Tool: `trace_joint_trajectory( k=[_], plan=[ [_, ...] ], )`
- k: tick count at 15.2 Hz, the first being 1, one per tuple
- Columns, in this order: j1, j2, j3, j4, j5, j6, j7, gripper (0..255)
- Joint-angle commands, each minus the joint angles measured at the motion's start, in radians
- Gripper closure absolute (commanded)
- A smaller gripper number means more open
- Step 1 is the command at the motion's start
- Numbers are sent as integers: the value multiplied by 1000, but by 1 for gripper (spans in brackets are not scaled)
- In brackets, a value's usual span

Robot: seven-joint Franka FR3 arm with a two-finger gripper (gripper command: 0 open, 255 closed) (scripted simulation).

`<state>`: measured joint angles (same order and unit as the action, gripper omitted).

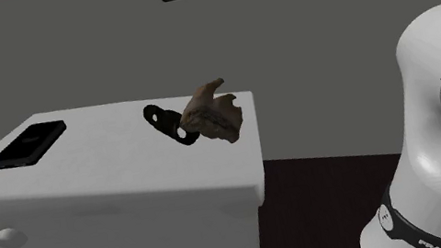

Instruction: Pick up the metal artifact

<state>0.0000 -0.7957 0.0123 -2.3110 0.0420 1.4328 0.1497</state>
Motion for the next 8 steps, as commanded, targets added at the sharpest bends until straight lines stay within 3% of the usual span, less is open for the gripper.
trace_joint_trajectory(
  k=[1, 8],
  plan=[
    [0, 0, 0, 0, 0, 0, 0, 0],
    [-26, 56, -121, -147, -17, 273, -120, 0]
  ],
)
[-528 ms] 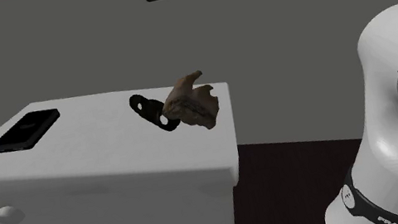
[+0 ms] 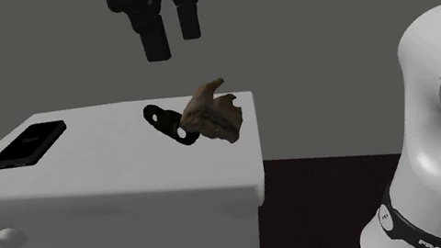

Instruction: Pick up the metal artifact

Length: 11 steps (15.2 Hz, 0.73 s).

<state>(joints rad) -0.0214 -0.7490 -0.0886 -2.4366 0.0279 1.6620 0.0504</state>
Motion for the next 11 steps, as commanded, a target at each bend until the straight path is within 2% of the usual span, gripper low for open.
trace_joint_trajectory(
  k=[1, 9, 11],
  plan=[
    [-7, 25, -37, -37, -3, 83, -39, 0],
    [-1, 221, -188, -94, 45, 400, -209, 0],
    [2, 239, -198, -104, 52, 430, -223, 0]
  ],
)
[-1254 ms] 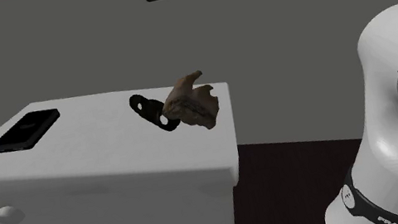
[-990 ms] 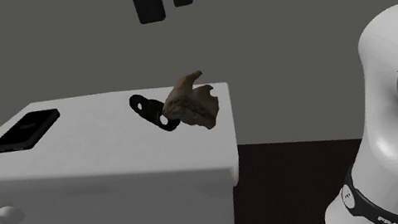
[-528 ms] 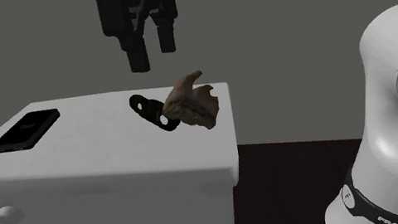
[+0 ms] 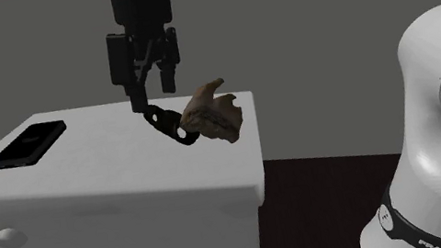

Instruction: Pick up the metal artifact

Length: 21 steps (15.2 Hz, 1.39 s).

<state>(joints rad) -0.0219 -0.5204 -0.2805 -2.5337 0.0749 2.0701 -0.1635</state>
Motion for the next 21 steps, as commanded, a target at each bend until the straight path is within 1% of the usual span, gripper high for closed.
trace_joint_trajectory(
  k=[1, 6, 8, 9, 18, 21],
  plan=[
    [3, 16, -8, -17, 7, 37, -13, 0],
    [8, 50, -20, -68, 16, 120, -33, 0],
    [8, 50, -20, -68, 16, 120, -33, 0],
    [7, 47, -19, -71, 15, 120, -33, 255],
    [8, 50, -20, -68, 16, 120, -33, 255],
    [5, 30, -13, -41, 10, 75, -22, 255]
  ],
)
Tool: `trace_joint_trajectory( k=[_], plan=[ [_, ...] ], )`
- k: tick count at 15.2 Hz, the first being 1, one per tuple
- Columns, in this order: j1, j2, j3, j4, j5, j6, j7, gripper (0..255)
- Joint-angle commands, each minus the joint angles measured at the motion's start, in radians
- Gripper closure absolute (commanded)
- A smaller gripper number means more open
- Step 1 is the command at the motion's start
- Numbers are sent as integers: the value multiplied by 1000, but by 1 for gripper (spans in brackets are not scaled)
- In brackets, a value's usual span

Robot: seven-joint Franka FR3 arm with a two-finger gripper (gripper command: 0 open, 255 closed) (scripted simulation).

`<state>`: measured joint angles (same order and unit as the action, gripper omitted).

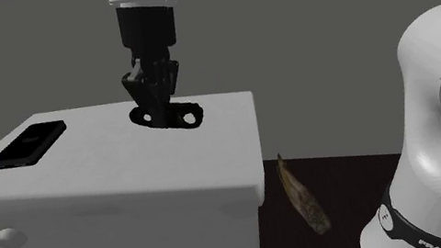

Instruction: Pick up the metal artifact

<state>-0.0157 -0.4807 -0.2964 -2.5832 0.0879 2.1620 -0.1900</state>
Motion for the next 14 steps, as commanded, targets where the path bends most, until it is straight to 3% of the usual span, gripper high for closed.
trace_joint_trajectory(
  k=[1, 14],
  plan=[
    [-2, -15, 5, 18, -4, -32, 8, 255],
    [-6, -61, 23, 134, -14, -191, 43, 255]
  ],
)
